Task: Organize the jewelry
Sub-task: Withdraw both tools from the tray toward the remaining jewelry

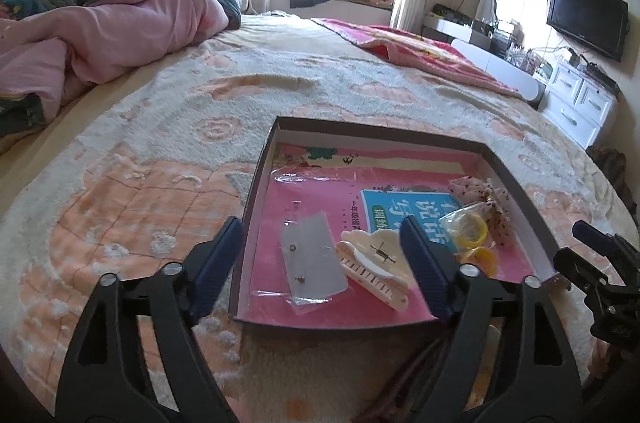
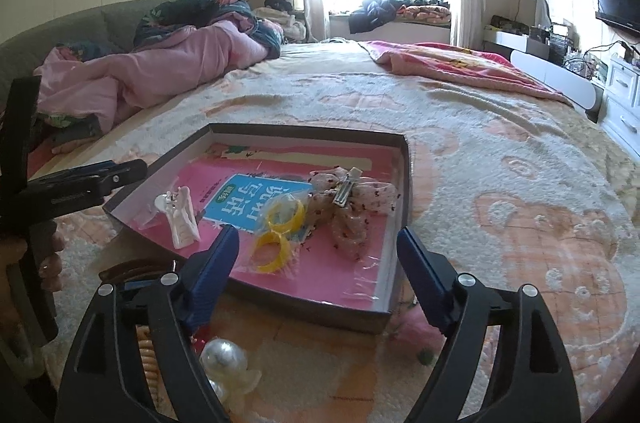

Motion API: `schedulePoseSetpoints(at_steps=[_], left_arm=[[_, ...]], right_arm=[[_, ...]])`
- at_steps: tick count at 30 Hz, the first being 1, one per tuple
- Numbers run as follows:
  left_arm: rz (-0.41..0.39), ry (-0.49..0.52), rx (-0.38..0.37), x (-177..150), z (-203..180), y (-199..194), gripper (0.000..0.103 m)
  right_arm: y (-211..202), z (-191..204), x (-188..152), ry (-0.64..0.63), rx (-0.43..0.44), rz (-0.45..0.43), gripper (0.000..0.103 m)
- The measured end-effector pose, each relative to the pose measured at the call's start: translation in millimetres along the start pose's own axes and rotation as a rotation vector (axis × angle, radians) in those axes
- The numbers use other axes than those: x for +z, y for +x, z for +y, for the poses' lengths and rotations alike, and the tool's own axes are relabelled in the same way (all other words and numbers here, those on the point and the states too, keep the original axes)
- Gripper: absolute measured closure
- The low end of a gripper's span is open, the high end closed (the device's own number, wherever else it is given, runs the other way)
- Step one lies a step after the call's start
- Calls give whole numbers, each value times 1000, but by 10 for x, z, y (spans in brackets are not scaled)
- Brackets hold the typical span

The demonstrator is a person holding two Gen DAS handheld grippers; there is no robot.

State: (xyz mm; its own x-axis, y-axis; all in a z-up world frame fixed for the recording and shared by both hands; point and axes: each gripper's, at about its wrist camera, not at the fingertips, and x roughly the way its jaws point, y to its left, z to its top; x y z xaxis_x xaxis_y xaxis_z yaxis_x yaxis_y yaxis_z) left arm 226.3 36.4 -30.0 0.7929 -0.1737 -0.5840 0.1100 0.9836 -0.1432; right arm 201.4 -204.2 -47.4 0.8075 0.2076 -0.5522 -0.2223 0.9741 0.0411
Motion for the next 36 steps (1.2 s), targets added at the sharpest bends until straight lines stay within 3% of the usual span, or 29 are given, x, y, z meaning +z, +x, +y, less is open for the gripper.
schedulePoseSetpoints(at_steps=[5, 20, 36], left_arm=[[-38, -3, -4, -10, -51, -179, 12], [-111, -3, 4, -75, -190, -622, 12], [-77, 46, -22, -328, -417, -797, 12]], right_arm=[[-146, -40, -16, 5, -7, -17, 22], [-511, -173, -136, 13, -29, -44, 21], [-742, -249, -337, 7, -23, -31, 21]])
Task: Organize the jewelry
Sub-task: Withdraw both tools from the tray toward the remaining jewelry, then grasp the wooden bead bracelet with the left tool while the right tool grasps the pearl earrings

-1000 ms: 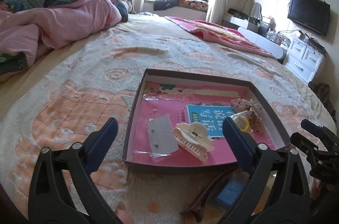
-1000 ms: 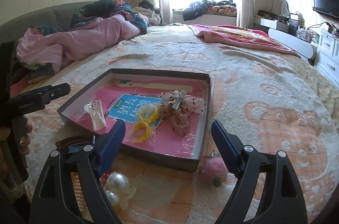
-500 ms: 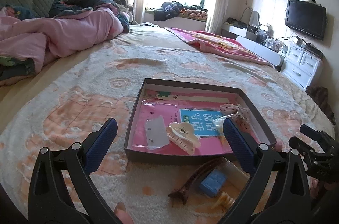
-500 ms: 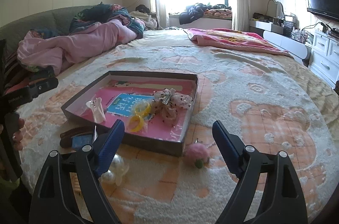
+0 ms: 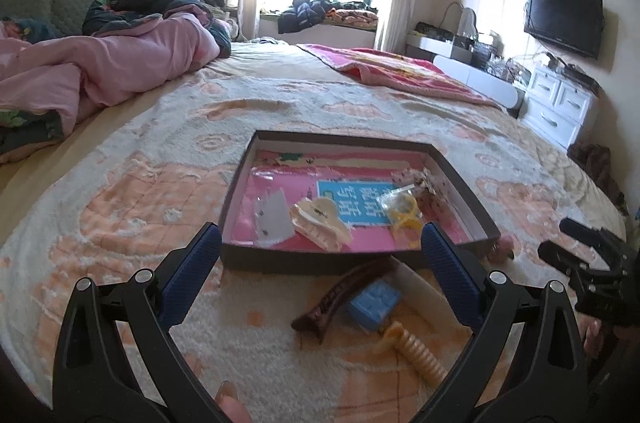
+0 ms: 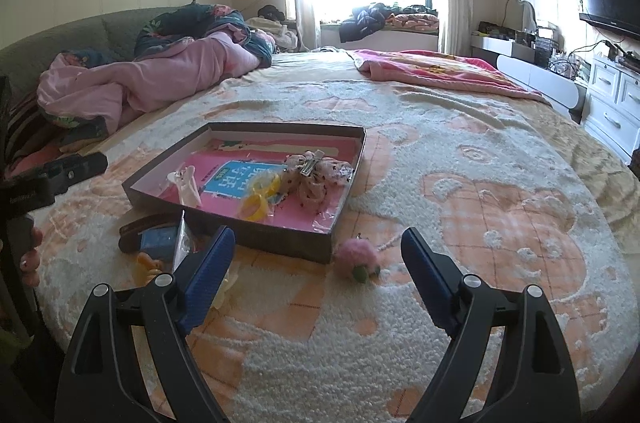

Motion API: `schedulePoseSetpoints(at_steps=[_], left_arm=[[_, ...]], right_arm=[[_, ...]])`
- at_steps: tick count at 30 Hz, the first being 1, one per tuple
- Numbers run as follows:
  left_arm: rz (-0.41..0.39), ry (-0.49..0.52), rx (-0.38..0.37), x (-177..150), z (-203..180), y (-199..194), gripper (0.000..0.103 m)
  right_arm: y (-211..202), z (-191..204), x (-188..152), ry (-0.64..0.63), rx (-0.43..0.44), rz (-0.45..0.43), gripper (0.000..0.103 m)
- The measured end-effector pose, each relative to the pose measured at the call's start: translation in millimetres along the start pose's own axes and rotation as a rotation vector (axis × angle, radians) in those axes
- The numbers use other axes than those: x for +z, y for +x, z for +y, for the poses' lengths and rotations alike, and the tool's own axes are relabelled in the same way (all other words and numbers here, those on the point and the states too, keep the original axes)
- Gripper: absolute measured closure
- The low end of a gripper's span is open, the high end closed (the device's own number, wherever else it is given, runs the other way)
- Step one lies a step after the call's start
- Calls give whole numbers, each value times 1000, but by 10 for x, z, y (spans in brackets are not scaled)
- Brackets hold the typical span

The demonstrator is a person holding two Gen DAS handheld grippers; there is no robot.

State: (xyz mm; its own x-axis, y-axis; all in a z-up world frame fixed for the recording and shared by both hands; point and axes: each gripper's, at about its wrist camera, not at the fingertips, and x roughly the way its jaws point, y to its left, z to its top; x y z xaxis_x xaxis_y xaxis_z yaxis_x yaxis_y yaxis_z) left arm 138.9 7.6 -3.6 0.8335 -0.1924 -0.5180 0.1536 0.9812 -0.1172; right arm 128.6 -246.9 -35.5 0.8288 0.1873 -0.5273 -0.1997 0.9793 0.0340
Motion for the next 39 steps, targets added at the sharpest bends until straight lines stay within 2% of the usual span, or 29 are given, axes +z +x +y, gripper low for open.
schedulePoseSetpoints(at_steps=[10, 14, 19, 25, 36, 39], left_arm=[[93, 40, -24, -260, -117, 8, 12], [138, 37, -60, -370, -141, 12, 20], [222, 39, -110, -554, -210, 70, 34], [295, 47, -172, -704, -320, 184, 36], [320, 66, -173, -777, -430, 376, 36], [311, 76, -165, -772, -466, 401, 40]], right_arm=[[-17, 20, -29, 13, 54, 14, 21], [28, 84, -50, 11, 97, 41, 21], [148, 142, -97, 6, 140, 96, 33], [307, 220, -151, 18, 215, 165, 44], [552, 335, -180, 54, 299, 236, 52], [623, 376, -194, 58, 320, 258, 54]])
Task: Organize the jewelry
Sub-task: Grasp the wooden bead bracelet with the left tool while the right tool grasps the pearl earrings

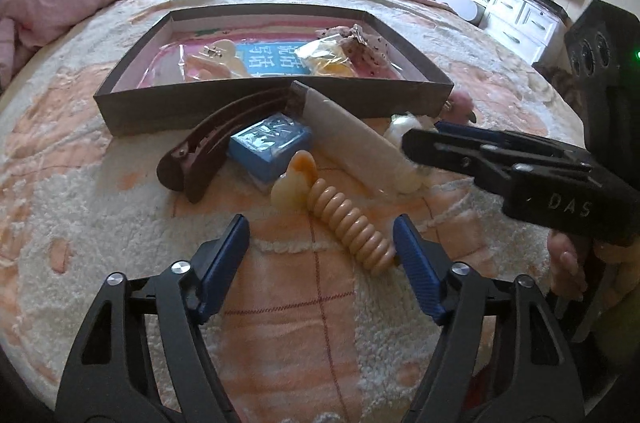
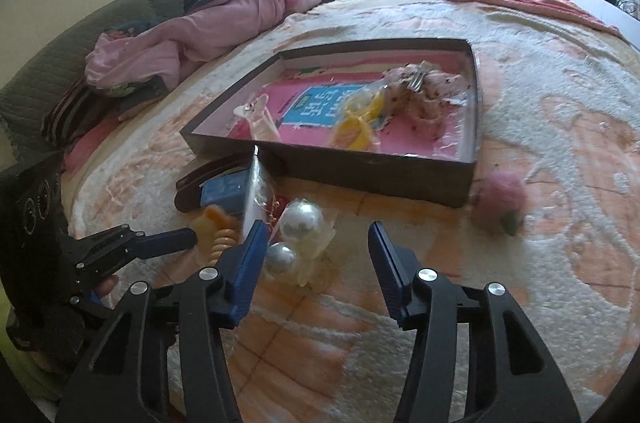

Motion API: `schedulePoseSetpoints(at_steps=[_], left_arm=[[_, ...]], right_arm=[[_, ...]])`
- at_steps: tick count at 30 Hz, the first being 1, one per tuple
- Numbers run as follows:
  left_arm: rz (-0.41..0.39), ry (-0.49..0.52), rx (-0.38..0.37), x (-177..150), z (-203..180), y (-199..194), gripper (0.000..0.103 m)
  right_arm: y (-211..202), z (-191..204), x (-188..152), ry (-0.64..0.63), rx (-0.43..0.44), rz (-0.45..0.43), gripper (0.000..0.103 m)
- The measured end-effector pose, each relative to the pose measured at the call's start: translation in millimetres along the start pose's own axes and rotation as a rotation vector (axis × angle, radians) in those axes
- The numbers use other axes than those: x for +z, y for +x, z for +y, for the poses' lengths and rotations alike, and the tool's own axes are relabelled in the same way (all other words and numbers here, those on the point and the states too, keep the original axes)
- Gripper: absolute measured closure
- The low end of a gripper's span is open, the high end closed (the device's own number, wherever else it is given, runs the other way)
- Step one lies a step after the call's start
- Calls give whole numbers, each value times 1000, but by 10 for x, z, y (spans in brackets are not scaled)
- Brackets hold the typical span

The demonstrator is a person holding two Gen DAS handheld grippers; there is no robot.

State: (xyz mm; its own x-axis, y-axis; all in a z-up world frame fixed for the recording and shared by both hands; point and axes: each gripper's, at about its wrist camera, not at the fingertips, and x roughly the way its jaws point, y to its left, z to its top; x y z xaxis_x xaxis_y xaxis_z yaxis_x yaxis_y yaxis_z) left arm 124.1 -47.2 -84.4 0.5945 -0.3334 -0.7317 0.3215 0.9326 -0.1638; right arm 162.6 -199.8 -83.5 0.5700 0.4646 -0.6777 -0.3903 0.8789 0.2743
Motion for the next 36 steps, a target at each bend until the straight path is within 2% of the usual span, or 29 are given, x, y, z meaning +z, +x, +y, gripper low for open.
schedulePoseSetpoints(at_steps=[3, 5, 7, 9, 11, 13, 26, 27, 28, 33, 36], left_arm=[[1, 2, 0, 7, -29, 43, 46], [1, 5, -8, 4, -48, 52, 54], [2, 14, -5, 4, -68, 58, 57], [4, 11, -3, 2, -62, 61, 67], [2, 0, -8, 2, -34, 48, 81], [6, -12, -25, -5, 3, 26, 84], [-24, -1, -19, -15, 18, -146, 92], [-33, 1, -18, -6, 19, -178, 92], [-40, 1, -16, 0, 22, -200, 92], [-58, -1, -8, 11, 52, -264, 92], [-75, -12, -6, 35, 84, -307, 92]], right_arm=[[55, 10, 0, 8, 27, 16, 59], [64, 32, -2, -4, 20, 12, 59], [61, 44, -6, -12, 17, 10, 59], [42, 45, -11, -18, 4, 0, 59], [14, 54, -19, -34, -23, -13, 60], [-26, 43, -30, -42, -48, -26, 60], [-205, -56, -46, -90, -214, -88, 61], [-213, -62, -48, -92, -214, -89, 68], [-219, -68, -47, -95, -222, -91, 81], [-201, -96, -40, -99, -219, -74, 81], [-169, -125, -42, -65, -205, -60, 77]])
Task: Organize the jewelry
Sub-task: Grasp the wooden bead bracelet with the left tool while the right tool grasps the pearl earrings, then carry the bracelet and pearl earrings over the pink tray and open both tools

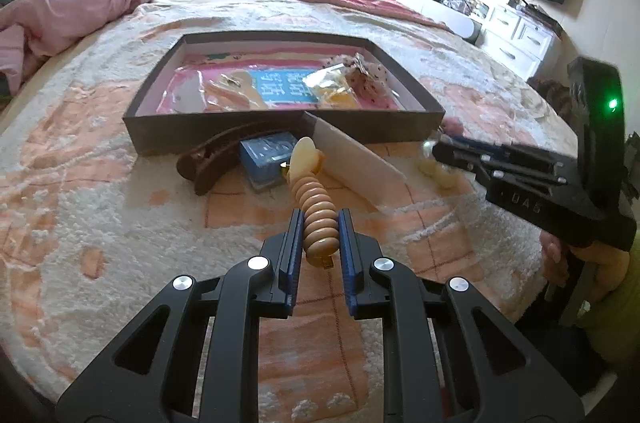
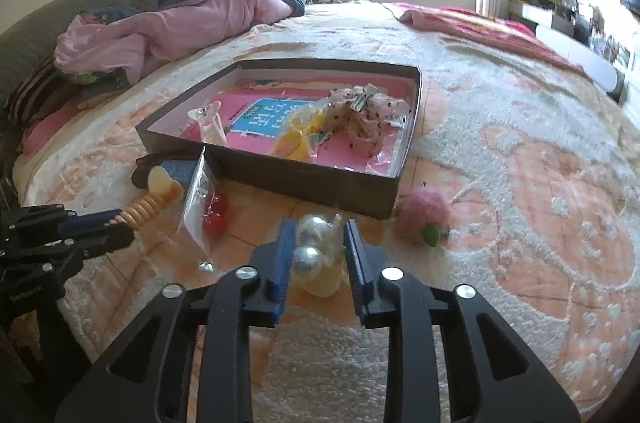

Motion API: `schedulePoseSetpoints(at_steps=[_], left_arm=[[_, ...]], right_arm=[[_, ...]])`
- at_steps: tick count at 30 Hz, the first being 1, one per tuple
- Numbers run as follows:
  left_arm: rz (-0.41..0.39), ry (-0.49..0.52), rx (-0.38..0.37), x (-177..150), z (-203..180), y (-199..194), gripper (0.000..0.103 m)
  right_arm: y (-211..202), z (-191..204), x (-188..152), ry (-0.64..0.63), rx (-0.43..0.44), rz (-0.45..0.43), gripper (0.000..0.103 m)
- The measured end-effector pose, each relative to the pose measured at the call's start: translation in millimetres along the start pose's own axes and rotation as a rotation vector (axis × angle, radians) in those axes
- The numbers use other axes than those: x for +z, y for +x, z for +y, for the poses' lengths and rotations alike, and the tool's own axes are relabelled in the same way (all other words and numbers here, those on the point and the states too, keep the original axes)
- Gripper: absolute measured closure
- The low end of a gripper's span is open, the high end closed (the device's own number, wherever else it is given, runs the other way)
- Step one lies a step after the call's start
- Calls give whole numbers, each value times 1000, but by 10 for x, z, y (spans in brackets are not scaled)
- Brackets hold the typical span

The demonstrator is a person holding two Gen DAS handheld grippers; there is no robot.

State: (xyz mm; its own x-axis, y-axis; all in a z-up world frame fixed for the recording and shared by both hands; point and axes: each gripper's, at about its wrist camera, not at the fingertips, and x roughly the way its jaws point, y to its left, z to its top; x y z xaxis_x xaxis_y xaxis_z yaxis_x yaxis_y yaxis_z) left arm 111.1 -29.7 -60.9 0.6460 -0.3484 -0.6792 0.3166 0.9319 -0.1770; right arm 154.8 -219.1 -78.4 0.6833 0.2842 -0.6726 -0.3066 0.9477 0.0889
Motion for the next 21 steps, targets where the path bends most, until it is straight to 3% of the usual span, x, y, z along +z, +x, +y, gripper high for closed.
schedulePoseSetpoints(at_steps=[4, 8, 10, 21], left_arm=[[-23, -7, -3, 49, 23, -48, 92], [-30, -9, -11, 65, 25, -48, 92], [-37, -9, -15, 72, 24, -61, 92], [-120, -44, 11, 287, 202, -184, 92]], right_arm=[[71, -33, 0, 33, -4, 25, 58], [221, -45, -52, 56, 0, 75, 60], [221, -28, -53, 47, 1, 59, 69], [-18, 22, 81, 24, 11, -32, 70]])
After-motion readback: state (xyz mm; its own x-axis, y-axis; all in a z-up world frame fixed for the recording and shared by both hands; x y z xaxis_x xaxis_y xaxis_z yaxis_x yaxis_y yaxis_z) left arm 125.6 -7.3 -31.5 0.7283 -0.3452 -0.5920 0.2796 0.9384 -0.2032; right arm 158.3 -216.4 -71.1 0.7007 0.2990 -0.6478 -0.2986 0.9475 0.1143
